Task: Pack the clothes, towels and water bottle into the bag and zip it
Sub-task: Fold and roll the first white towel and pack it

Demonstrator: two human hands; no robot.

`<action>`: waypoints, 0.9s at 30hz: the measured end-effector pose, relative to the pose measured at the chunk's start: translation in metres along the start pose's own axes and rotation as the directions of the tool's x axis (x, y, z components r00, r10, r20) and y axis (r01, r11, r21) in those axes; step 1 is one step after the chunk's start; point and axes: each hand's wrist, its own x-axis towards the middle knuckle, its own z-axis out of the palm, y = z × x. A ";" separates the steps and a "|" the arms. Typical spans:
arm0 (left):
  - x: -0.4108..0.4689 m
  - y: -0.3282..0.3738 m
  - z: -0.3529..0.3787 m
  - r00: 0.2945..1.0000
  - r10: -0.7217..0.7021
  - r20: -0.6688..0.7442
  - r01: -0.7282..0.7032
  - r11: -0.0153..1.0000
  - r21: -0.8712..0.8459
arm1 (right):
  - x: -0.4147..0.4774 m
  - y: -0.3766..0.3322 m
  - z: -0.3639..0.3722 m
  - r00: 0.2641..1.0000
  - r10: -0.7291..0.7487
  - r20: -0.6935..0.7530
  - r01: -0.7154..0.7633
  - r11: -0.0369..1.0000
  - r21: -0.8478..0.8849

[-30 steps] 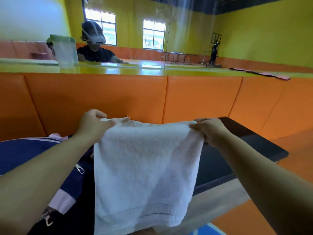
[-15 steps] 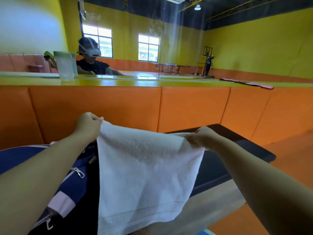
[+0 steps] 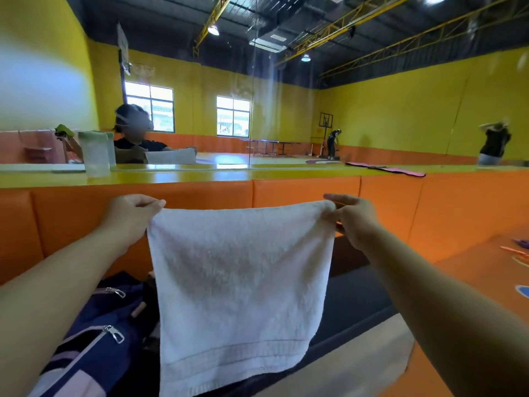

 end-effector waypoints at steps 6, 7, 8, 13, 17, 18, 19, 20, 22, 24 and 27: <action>-0.004 0.024 -0.012 0.986 0.036 0.166 -0.033 0.999 -0.022 | -0.008 -0.026 -0.017 0.979 -0.202 -0.030 0.190 0.955 -0.230; -0.005 0.029 -0.013 0.986 0.057 0.154 -0.056 0.998 -0.013 | -0.011 -0.030 -0.019 0.968 -0.247 -0.033 0.229 0.933 -0.277; -0.007 0.033 -0.014 0.987 0.087 0.138 -0.088 0.996 0.003 | -0.014 -0.034 -0.021 0.958 -0.287 -0.031 0.263 0.913 -0.311; -0.023 0.053 -0.027 0.944 0.279 0.175 -0.315 0.921 0.229 | -0.027 -0.053 -0.037 0.911 -0.408 -0.051 0.367 0.862 -0.351; -0.030 0.059 -0.037 0.910 0.381 0.164 -0.414 0.862 0.293 | -0.042 -0.063 -0.049 0.866 -0.499 -0.027 0.458 0.814 -0.356; -0.030 0.059 -0.040 0.900 0.404 0.162 -0.435 0.852 0.292 | -0.046 -0.064 -0.052 0.855 -0.518 -0.001 0.479 0.791 -0.381; -0.030 0.058 -0.044 0.889 0.424 0.173 -0.457 0.841 0.289 | -0.050 -0.066 -0.055 0.846 -0.533 0.035 0.497 0.762 -0.415; -0.028 0.058 -0.048 0.878 0.438 0.191 -0.477 0.830 0.289 | -0.054 -0.067 -0.057 0.840 -0.536 0.080 0.508 0.729 -0.459; -0.024 0.058 -0.055 0.866 0.444 0.230 -0.498 0.805 0.322 | -0.058 -0.069 -0.060 0.840 -0.519 0.158 0.515 0.673 -0.531; -0.020 0.058 -0.058 0.858 0.453 0.242 -0.514 0.767 0.385 | -0.057 -0.069 -0.060 0.836 -0.506 0.211 0.521 0.613 -0.594; -0.014 0.059 -0.055 0.842 0.461 0.280 -0.539 0.717 0.441 | -0.047 -0.064 -0.052 0.837 -0.493 0.238 0.506 0.530 -0.680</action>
